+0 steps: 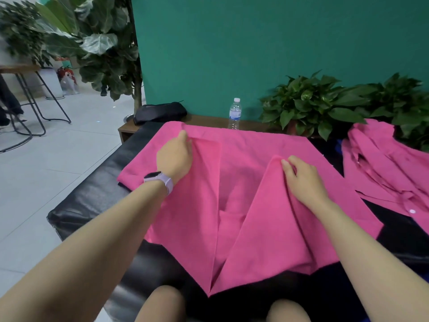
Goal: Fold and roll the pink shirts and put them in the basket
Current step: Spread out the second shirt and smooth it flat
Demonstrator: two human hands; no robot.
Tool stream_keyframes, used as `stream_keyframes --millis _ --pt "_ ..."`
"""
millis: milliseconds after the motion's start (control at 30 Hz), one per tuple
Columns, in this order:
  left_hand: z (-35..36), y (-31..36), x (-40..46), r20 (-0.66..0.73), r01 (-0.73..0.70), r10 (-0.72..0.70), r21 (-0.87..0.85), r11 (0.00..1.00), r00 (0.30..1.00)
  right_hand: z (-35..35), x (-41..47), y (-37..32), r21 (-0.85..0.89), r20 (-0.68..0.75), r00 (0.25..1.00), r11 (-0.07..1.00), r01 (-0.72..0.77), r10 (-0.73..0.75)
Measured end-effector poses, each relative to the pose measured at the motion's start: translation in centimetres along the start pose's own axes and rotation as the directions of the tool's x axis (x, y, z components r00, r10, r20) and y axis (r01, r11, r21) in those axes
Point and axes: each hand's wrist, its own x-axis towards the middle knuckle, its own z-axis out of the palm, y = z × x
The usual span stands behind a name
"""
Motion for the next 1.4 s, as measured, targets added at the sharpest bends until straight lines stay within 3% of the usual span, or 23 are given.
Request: stream_keyframes --millis 167,333,433,533,900,1233,1400 --pt "1.8 0.4 5.7 -0.093 0.084 -0.083 0.008 0.996 0.992 1.4 6.0 0.7 0.039 -0.039 0.996 0.996 -0.076 0.078" --pt "7.2 -2.4 6.7 0.118 0.156 -0.168 0.099 0.983 0.979 5.5 8.7 1.6 -0.076 0.158 0.977 0.989 -0.13 0.141" --pt "10.8 -4.5 5.2 0.239 0.024 -0.07 0.192 0.981 0.969 8.4 7.9 2.8 -0.21 0.277 0.957 0.977 -0.032 0.091" --pt "12.4 -5.4 5.4 0.256 -0.066 0.005 0.229 0.971 0.967 9.9 7.1 4.2 -0.282 0.243 0.968 0.959 0.008 0.063" --pt "11.1 -5.1 3.9 0.311 -0.152 0.08 0.214 0.965 0.947 8.3 3.2 3.7 -0.345 0.211 0.959 0.932 -0.108 0.19" --pt "7.6 -4.5 -1.2 0.338 -0.232 0.161 0.18 0.956 0.927 5.4 -4.1 1.7 -0.379 0.147 0.968 0.915 -0.135 0.204" --pt "6.8 -4.4 -2.2 0.324 -0.234 0.174 0.157 0.959 0.93 4.8 -3.3 0.1 -0.399 0.186 0.951 0.903 -0.158 0.249"
